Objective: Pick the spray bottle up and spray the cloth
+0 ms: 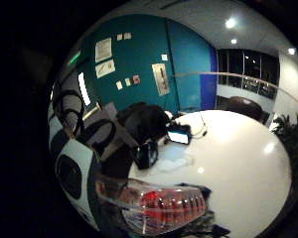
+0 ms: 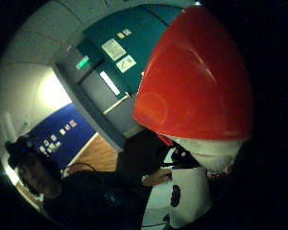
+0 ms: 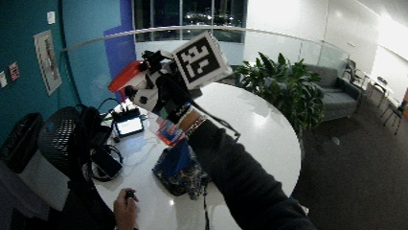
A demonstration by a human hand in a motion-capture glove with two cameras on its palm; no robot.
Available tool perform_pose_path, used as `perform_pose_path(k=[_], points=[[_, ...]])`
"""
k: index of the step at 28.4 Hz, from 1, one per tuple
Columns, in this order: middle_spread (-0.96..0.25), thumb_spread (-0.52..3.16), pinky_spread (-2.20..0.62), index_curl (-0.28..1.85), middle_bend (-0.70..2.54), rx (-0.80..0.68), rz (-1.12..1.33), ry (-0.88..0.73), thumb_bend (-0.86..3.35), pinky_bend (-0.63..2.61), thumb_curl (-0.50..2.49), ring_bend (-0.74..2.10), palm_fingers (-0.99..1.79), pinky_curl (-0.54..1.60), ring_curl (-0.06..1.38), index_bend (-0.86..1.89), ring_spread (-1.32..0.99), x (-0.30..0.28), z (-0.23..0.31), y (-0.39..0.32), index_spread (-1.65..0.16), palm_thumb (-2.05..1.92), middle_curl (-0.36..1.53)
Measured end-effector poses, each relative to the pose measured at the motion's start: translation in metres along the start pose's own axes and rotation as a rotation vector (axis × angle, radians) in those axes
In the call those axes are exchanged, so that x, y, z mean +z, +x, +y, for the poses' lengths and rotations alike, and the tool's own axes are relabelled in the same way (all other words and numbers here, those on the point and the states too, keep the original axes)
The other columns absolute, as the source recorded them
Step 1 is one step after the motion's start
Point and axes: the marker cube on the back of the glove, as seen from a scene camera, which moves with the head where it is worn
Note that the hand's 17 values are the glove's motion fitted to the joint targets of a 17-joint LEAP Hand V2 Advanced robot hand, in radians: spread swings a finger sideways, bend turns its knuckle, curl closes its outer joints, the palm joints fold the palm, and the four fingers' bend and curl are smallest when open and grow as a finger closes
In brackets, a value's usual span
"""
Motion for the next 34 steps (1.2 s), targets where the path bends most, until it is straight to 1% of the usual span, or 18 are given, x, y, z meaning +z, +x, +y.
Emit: perform_pose_path(k=[2,4,8,12,16,23,30,34], points=[[-0.26,0.34,-0.36,0.57,0.55,0.071,-0.084,0.088,-0.03,0.47,0.79,0.68,1.39,0.40,0.45,0.19,-0.23,0.020,0.011,0.016,-0.31,0.92,0.50],[-0.26,0.34,-0.36,0.57,0.55,0.147,-0.164,0.138,-0.03,0.47,0.79,0.69,1.39,0.40,0.45,0.19,-0.23,0.039,0.025,0.031,-0.31,0.92,0.50],[-0.26,0.35,-0.36,0.56,0.55,0.315,-0.304,0.126,-0.03,0.47,0.79,0.69,1.38,0.41,0.46,0.18,-0.23,0.077,0.056,0.053,-0.31,0.92,0.50],[-0.26,0.35,-0.36,0.56,0.55,0.387,-0.363,0.103,-0.03,0.48,0.79,0.69,1.38,0.41,0.46,0.18,-0.23,0.098,0.070,0.063,-0.31,0.92,0.50],[-0.25,0.36,-0.36,0.56,0.55,0.380,-0.381,0.080,-0.03,0.48,0.80,0.69,1.38,0.41,0.46,0.18,-0.23,0.107,0.068,0.067,-0.31,0.92,0.50],[-0.25,0.37,-0.35,0.56,0.55,0.273,-0.330,0.038,-0.03,0.48,0.80,0.70,1.37,0.41,0.46,0.18,-0.22,0.103,0.052,0.050,-0.31,0.92,0.50],[-0.25,0.39,-0.35,0.55,0.55,0.226,-0.302,0.055,-0.03,0.48,0.80,0.70,1.37,0.40,0.46,0.18,-0.23,0.085,0.049,0.043,-0.31,0.92,0.50],[-0.25,0.40,-0.36,0.55,0.55,0.206,-0.281,0.062,-0.03,0.48,0.80,0.71,1.37,0.40,0.46,0.17,-0.23,0.087,0.050,0.047,-0.31,0.91,0.50]])
